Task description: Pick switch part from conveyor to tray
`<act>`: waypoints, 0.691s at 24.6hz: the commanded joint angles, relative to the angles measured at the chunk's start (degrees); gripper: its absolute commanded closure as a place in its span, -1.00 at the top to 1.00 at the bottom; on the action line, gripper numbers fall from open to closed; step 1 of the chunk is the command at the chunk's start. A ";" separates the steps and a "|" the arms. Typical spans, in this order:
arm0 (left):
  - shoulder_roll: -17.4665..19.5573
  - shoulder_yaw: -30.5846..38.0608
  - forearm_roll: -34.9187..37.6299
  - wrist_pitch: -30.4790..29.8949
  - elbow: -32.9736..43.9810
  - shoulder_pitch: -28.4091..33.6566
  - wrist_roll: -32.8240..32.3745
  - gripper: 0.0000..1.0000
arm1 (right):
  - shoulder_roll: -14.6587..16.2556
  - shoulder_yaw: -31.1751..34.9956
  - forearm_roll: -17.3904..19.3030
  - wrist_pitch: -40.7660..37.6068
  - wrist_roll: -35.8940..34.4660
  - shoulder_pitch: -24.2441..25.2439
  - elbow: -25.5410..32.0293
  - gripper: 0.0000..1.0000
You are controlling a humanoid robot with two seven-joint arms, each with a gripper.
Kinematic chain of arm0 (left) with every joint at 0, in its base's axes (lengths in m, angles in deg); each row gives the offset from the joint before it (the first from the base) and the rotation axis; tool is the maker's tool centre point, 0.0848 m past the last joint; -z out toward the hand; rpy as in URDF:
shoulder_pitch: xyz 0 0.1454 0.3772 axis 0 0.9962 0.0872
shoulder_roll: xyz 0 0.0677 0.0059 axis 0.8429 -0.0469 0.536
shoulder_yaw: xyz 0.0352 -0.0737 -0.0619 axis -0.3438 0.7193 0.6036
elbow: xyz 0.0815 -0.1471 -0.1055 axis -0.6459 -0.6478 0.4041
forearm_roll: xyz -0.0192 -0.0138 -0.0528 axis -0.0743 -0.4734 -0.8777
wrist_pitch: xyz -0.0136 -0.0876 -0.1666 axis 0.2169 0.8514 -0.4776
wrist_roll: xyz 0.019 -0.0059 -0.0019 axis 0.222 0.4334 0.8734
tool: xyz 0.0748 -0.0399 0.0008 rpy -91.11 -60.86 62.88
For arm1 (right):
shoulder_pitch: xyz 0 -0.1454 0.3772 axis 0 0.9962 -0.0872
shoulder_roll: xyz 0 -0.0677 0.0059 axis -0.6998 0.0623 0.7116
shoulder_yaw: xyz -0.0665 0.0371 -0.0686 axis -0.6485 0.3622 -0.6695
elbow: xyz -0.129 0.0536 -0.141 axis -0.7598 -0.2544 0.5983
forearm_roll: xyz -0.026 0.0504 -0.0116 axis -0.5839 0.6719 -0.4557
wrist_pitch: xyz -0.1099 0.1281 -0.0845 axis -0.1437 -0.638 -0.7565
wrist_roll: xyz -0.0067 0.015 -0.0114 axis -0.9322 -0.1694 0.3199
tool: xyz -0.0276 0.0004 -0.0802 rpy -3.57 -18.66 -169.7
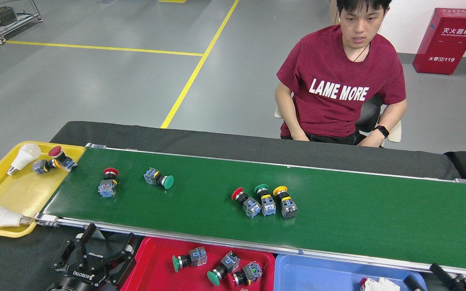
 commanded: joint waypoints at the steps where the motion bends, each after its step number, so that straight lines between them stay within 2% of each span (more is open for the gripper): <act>1: 0.65 -3.50 0.50 0.91 -0.21 -3.13 -0.97 0.98 | 0.51 1.08 0.49 -0.88 0.01 -1.36 0.95 0.78; 3: 0.04 -7.63 1.11 3.64 -3.72 -8.75 -5.19 0.98 | 0.86 0.99 0.41 -0.88 0.01 -2.68 0.86 0.76; 5: 0.04 -9.39 1.11 7.24 -7.68 -13.50 -7.21 0.98 | 1.03 0.90 0.14 7.38 -0.07 -3.82 0.86 0.74; 8: 0.65 -10.09 1.11 8.03 -14.71 -19.47 -7.65 0.98 | 1.21 -0.94 -1.26 19.86 -0.07 -5.23 0.95 0.72; 11: 0.83 -10.36 0.67 6.10 -14.19 -18.16 -7.65 0.98 | 0.77 -3.67 -4.60 29.61 -0.42 -5.23 1.04 0.68; 14: -0.23 -10.62 0.76 2.85 -10.49 -14.29 -7.65 0.98 | 0.07 -4.20 -6.63 34.01 -2.53 -4.96 1.30 0.69; 17: -2.43 -15.63 1.29 3.64 -10.40 -13.41 -7.82 0.98 | -0.64 -5.07 -7.24 36.82 -2.97 -4.44 1.91 0.75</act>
